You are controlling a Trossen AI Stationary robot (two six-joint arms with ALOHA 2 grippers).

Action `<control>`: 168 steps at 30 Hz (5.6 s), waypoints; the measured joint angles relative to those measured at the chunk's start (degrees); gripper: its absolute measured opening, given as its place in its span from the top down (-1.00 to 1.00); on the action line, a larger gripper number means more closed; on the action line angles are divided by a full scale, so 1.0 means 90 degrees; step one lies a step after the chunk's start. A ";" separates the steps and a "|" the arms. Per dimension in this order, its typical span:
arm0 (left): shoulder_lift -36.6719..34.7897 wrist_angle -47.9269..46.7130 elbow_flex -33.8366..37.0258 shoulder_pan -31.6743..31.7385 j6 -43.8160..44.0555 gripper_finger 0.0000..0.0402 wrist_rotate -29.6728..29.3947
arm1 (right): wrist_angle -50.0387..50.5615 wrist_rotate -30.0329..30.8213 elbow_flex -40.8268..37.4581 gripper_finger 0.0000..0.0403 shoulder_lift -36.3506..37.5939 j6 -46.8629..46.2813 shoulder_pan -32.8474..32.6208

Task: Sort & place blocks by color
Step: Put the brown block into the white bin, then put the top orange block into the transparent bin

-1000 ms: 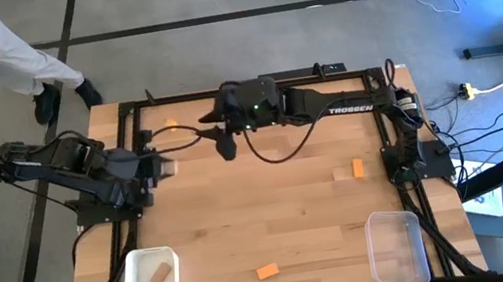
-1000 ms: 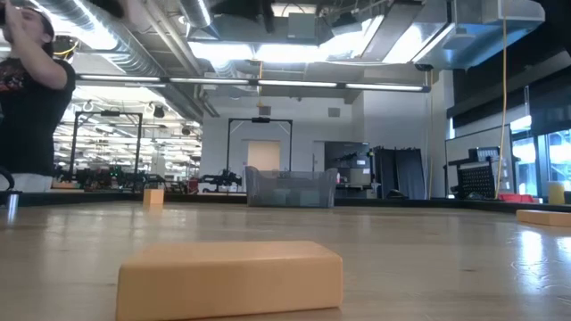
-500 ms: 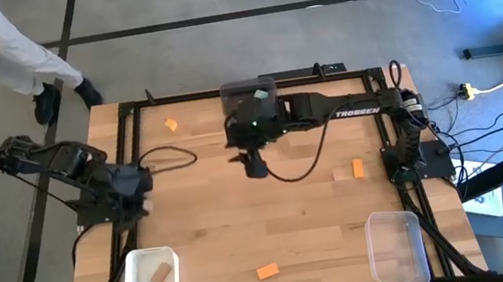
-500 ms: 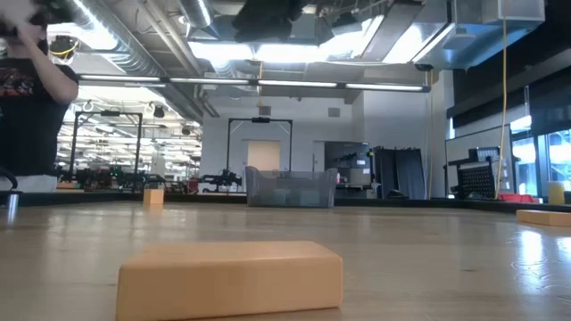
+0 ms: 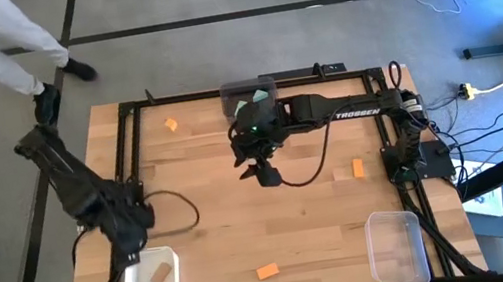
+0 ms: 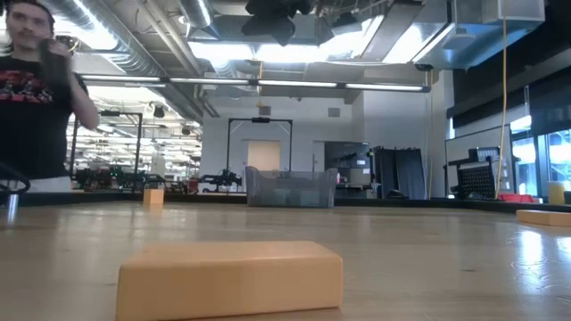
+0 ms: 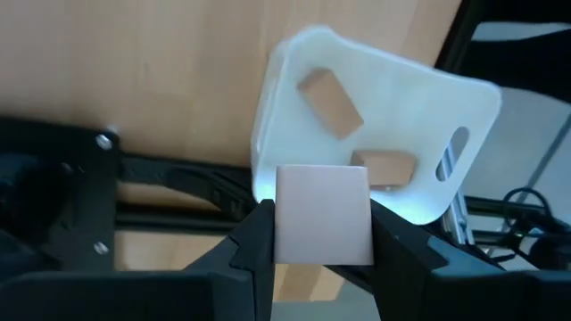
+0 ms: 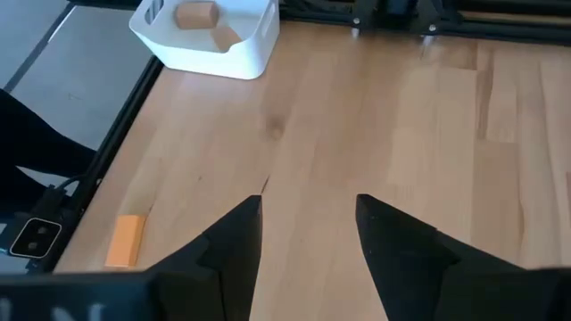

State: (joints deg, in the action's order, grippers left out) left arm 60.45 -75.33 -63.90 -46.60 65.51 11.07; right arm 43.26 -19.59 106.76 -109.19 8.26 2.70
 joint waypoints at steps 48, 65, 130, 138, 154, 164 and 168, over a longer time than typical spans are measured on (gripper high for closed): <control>0.3395 0.1331 0.0000 -0.1929 0.1548 0.15 -0.0792 | 0.0289 0.0097 0.0000 0.09 -0.0012 -0.0575 0.0001; 0.0847 -0.0098 0.0000 -0.1219 0.2870 0.13 -0.3011 | 0.1326 0.0838 0.0000 0.09 -0.0012 -0.1080 0.0002; 0.3008 0.1759 0.0001 1.0763 -0.6181 0.15 -0.1773 | 0.1671 0.1387 -0.0002 0.09 -0.0012 -0.3081 0.0457; 0.3310 0.2040 0.0002 1.1083 -0.6177 0.15 -0.1852 | 0.1480 0.1400 -0.0002 0.09 -0.0012 -0.3031 0.0459; 0.3982 0.2755 0.0000 1.1260 -0.6296 0.15 -0.2018 | 0.1304 0.1722 -0.0002 0.09 -0.0012 -0.2887 0.0481; 0.4482 0.3129 0.0000 1.1260 -0.6340 0.15 -0.2187 | 0.1309 0.1724 -0.0002 0.09 -0.0012 -0.2887 0.0483; 0.4673 0.3088 0.0000 1.1248 -0.6343 0.15 -0.2639 | 0.1312 0.1724 -0.0002 0.09 -0.0012 -0.2889 0.0481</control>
State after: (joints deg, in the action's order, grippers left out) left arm 102.50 -47.54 -63.90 54.63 8.42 -12.68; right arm 55.07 -4.08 106.74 -109.30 -17.74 7.03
